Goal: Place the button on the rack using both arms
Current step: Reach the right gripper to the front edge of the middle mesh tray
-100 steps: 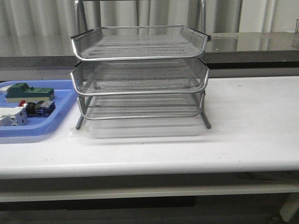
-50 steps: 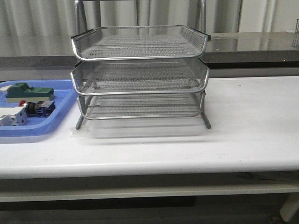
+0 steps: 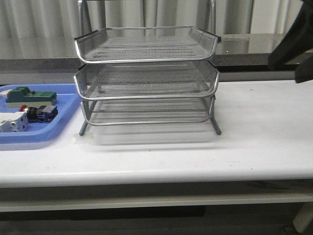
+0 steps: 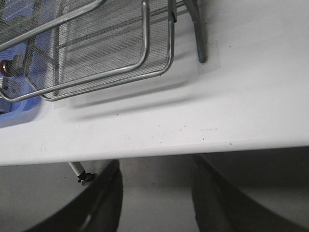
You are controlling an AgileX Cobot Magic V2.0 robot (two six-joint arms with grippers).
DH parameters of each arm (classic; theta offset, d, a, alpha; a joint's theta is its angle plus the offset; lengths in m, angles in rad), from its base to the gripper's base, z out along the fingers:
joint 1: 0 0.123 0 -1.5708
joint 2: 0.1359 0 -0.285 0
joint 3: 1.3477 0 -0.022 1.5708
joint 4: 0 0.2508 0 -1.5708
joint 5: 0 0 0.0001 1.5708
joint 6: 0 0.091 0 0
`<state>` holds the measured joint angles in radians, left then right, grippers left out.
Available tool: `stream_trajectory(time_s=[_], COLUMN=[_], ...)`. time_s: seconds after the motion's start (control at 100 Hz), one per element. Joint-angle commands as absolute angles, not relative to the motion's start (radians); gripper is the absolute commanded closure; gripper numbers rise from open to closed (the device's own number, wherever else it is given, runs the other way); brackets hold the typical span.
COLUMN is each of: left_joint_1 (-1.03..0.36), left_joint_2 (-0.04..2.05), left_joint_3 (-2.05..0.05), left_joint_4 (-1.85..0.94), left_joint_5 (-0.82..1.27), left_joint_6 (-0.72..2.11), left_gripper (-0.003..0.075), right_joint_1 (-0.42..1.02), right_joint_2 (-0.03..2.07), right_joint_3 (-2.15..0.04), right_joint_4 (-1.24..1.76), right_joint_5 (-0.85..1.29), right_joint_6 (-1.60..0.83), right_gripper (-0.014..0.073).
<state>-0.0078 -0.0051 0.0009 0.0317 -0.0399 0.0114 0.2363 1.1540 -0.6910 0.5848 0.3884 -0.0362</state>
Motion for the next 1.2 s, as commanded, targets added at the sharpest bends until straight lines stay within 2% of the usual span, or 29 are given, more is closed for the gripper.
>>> stream_trajectory(time_s=[0.0, 0.66, 1.02, 1.19], left_joint_1=[-0.008, -0.008, -0.008, -0.008], left_joint_2=[-0.036, -0.036, -0.036, -0.036], left_joint_3=[0.047, 0.047, 0.047, 0.047], left_joint_4=[0.026, 0.026, 0.026, 0.026], left_joint_5=[-0.12, -0.12, -0.12, -0.12], left_joint_6=[0.0, 0.0, 0.0, 0.0], left_gripper=[0.0716, 0.0716, 0.0716, 0.0716], right_joint_1=[0.257, 0.267, 0.267, 0.267], right_joint_2=[1.199, 1.586, 1.712, 1.75], right_joint_3=[-0.729, -1.041, -1.128, -1.137], right_joint_4=[0.658, 0.738, 1.083, 1.151], right_joint_5=[0.277, 0.293, 0.335, 0.337], right_joint_6=[-0.075, -0.134, -0.439, -0.498], right_gripper=[0.0231, 0.0231, 0.0231, 0.0231])
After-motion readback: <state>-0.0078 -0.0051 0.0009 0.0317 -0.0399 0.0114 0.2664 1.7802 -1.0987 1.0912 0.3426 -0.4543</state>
